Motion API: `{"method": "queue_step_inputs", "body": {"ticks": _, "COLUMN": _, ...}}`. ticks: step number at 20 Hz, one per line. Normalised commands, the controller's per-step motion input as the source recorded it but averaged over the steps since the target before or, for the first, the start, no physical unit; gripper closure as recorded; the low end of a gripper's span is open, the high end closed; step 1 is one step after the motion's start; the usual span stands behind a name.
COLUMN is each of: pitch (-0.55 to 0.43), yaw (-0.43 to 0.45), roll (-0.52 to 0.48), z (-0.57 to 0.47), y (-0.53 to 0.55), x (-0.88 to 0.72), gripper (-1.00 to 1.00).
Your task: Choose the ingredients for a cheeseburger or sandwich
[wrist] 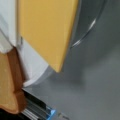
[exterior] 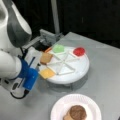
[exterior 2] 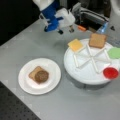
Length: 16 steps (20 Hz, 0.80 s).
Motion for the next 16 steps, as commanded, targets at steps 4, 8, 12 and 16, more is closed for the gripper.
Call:
{"method": "queue_step_inputs", "body": {"ticks": 4, "pitch": -0.060, "yaw": -0.104, "roll": 0.263, "z": -0.14, "y": 0.06, "x": 0.07, "gripper": -1.00}}
{"method": "queue_step_inputs", "body": {"ticks": 8, "pitch": -0.133, "yaw": -0.074, "roll": 0.156, "z": -0.20, "y": 0.05, "x": 0.04, "gripper": -1.00}}
{"method": "queue_step_inputs", "body": {"ticks": 12, "pitch": -0.137, "yaw": -0.077, "roll": 0.149, "z": -0.20, "y": 0.04, "x": 0.00, "gripper": -1.00}}
{"method": "queue_step_inputs", "body": {"ticks": 16, "pitch": -0.141, "yaw": -0.099, "roll": 0.148, "z": -0.19, "y": 0.05, "x": -0.05, "gripper": -1.00}}
